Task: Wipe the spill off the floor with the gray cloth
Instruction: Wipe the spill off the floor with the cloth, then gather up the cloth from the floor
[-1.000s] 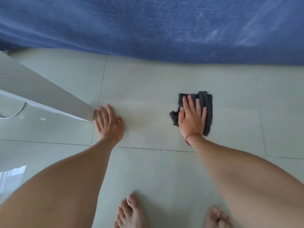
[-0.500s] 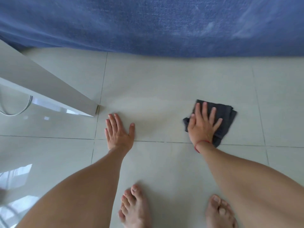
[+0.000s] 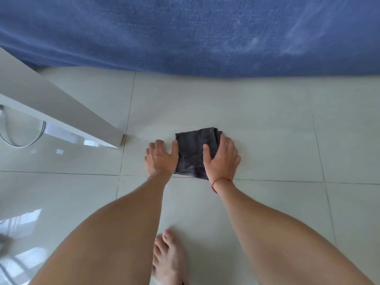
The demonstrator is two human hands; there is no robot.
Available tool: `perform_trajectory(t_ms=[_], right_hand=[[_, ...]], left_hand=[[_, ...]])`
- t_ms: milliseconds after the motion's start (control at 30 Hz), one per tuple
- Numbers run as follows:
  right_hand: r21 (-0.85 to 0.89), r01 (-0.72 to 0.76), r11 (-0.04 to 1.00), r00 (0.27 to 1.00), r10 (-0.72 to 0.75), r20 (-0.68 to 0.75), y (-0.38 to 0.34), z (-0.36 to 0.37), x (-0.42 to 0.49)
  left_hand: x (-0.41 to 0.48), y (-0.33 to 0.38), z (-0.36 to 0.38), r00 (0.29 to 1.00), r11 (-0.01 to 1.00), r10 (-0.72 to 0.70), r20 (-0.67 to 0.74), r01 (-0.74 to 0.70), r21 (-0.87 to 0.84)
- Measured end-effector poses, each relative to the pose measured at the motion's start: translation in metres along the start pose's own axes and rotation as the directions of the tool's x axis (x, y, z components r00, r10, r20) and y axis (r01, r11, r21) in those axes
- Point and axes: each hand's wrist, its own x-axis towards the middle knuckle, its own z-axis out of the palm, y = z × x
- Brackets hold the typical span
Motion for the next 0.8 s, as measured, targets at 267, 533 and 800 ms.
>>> perform_trajectory(t_ms=[267, 533, 800], right_hand=[[-0.132, -0.251, 0.959, 0.922, 0.279, 0.269, -0.022, -0.015, 0.023], [0.059, -0.532, 0.845, 0.775, 0.458, 0.435, -0.028, -0.013, 0.022], [-0.009, -0.577, 0.816, 0.686, 0.491, 0.537, 0.004, -0.024, -0.022]], left_hand=[[0.009, 0.038, 0.011, 0.967, 0.989, -0.036, 0.253, -0.002, 0.147], [0.007, 0.037, 0.013, 0.914, 0.990, -0.131, 0.383, 0.099, 0.103], [-0.036, 0.019, 0.015, 0.872, 0.978, -0.126, 0.472, 0.029, 0.207]])
